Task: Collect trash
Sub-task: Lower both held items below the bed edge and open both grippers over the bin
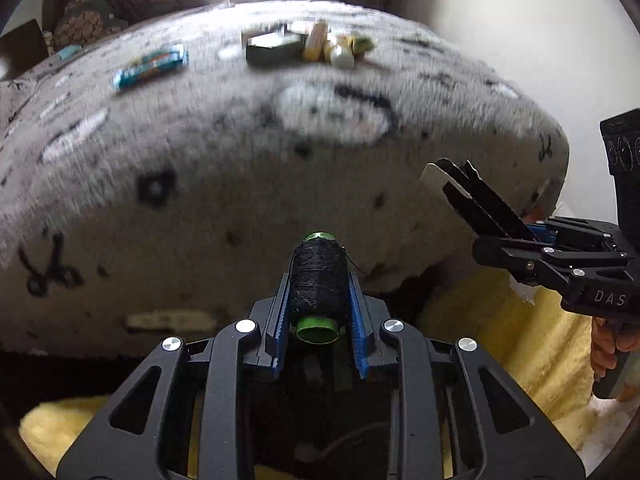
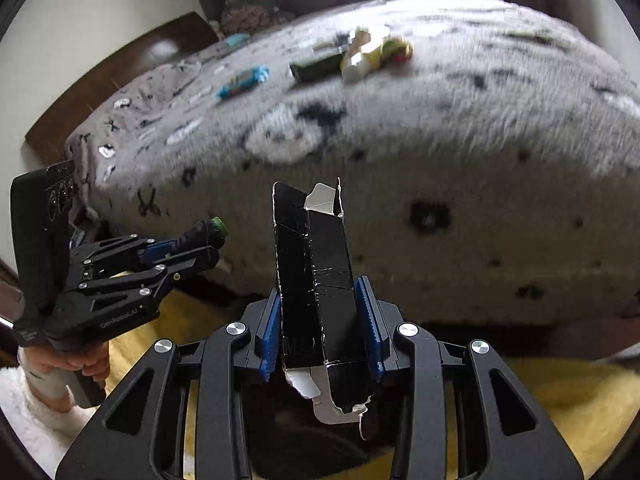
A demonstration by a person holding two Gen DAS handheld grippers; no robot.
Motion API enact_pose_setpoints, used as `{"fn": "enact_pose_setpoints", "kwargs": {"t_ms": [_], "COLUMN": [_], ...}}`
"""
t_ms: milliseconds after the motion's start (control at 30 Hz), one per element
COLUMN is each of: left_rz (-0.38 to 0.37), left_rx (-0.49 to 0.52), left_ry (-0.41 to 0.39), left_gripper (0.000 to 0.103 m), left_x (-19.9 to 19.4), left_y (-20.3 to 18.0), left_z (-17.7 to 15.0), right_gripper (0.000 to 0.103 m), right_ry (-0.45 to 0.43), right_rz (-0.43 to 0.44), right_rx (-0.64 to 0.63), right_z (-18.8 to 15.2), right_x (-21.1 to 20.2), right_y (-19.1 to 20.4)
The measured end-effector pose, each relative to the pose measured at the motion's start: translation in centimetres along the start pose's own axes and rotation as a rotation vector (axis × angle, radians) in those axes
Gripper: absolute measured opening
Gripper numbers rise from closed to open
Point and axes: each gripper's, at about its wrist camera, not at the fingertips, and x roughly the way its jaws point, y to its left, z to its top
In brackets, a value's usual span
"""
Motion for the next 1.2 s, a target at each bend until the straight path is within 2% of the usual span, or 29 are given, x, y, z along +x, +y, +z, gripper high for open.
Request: {"fn": "enact_pose_setpoints", "kwargs": {"t_ms": [300,567,1033,1167,1200], "left_rz": [0.016,0.026,-0.033,-0.052,-0.057], "left_rx": [-0.019,-0.028,-0.097,-0.099,-0.1], "left_ry": [0.169,0.261,0.375,0.378,0.376], "left_gripper": [0.025,0.025,0.025,0.029,0.033], "left_x": [5.2,8.5,12.6,13.4,13.4], "left_y": [0.3,0.6,2.1,1.9,1.9], "left_z": [-4.3,-6.6,-8.5,-7.7,-7.6], "right_gripper": [0.036,0.036,0.04,0.045,0.051], "right_ry": [0.17,0.283,0.379,0.375,0.373], "right_rz": [-0.003,-0.052,-0.037,-0.035,-0.036], "right_rx": [0.014,0.044,0.126,0.14,0.146], "right_z": [-3.2,-5.3,-6.5,-6.7,-6.7], "right_x": [4.9,9.2,13.8,14.0,13.9], "right_y": [0.2,-0.4,-0.7,-1.1,-1.3]}}
